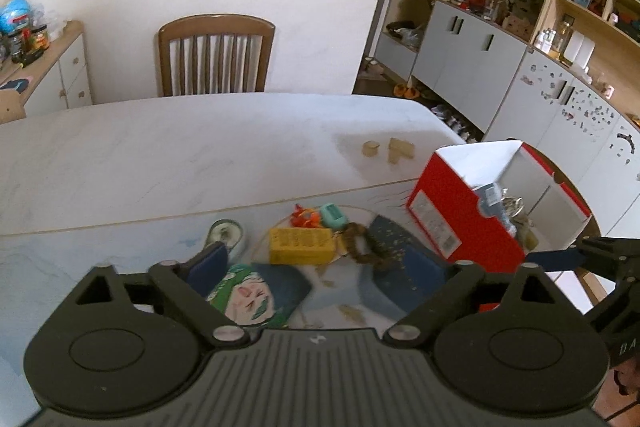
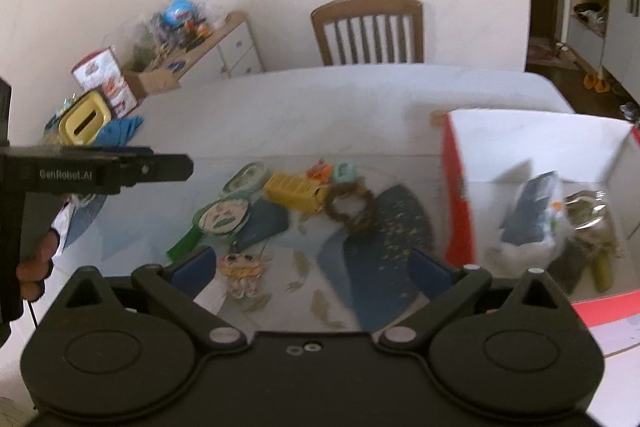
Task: Organize objects
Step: 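Withdraw both grippers from the shoebox back to the table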
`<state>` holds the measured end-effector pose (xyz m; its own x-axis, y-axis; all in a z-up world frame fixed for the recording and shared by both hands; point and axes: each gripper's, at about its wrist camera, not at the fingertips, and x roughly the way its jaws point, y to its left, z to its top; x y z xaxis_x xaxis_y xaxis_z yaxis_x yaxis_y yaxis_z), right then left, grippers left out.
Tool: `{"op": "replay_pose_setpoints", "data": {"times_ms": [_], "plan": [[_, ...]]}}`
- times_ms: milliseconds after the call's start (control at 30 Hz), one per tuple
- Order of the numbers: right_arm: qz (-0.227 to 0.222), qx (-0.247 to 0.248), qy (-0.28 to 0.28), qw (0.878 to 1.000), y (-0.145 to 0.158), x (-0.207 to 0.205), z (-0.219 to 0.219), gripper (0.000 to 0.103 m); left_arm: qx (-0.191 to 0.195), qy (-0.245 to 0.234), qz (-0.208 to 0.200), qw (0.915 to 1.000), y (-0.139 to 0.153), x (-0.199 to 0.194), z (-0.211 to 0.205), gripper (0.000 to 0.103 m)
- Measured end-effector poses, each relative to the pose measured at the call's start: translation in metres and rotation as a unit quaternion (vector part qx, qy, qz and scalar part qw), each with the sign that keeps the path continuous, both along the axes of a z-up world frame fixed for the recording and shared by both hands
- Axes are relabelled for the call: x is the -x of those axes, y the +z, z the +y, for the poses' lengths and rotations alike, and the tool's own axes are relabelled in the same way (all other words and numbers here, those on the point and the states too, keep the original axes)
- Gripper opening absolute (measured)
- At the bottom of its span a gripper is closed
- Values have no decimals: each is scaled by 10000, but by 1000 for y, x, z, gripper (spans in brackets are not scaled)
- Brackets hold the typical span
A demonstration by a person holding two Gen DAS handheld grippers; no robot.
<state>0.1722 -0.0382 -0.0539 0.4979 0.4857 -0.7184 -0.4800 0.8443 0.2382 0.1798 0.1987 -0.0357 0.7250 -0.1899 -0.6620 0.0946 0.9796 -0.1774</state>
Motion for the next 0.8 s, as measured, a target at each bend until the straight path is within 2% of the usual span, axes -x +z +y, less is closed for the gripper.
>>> {"op": "replay_pose_setpoints", "data": {"times_ms": [367, 500, 667, 800], "plan": [[249, 208, 302, 9990, -33, -11, 47, 101, 198, 61, 385, 9990, -47, -7, 31, 102], [357, 316, 365, 9982, -46, -18, 59, 100, 135, 37, 608, 9980, -64, -13, 37, 102], [496, 536, 594, 9956, -62, -25, 77, 100, 174, 229, 592, 9978, -81, -20, 48, 102], [590, 632, 601, 9944, -72, -32, 84, 99, 154, 353, 737, 9965, -96, -27, 55, 102]]}}
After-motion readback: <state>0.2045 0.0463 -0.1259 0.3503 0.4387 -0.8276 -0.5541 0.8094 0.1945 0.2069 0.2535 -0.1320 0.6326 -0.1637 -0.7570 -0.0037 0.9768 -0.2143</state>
